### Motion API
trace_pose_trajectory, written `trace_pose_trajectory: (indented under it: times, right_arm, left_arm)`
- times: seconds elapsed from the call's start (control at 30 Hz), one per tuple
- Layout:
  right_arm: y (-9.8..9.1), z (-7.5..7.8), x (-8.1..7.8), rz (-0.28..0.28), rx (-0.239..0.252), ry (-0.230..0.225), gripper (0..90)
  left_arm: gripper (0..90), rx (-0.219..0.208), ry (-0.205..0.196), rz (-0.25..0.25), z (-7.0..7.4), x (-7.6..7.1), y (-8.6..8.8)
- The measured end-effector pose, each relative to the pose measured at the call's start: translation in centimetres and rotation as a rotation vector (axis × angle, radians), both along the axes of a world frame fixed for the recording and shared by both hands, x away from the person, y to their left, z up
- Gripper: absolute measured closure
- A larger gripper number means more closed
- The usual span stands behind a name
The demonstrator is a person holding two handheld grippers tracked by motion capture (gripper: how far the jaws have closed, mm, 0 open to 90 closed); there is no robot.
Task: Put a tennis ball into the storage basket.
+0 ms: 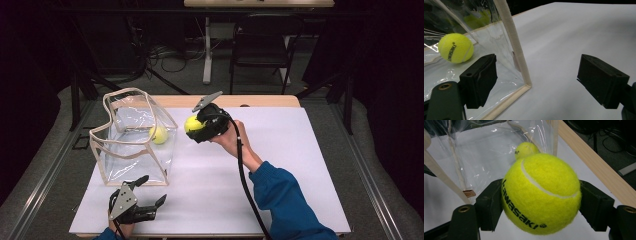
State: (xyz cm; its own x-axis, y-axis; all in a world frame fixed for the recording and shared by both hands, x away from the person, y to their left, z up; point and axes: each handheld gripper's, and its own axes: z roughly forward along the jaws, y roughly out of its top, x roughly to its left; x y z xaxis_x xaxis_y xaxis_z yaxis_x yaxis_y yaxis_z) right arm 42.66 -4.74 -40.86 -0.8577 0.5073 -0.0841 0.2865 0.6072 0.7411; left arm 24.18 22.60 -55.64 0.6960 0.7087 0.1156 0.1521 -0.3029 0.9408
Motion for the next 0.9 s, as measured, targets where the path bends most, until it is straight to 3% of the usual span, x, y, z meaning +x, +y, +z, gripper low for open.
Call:
trace_pose_trajectory:
  times: [0.9]
  right_arm:
    - [2.3, 2.3, 0.3, 0.041, 0.024, -0.053, 26.5]
  left_arm:
    - [15.9, -0.002, -0.005, -0.003, 0.1, -0.1, 0.1]
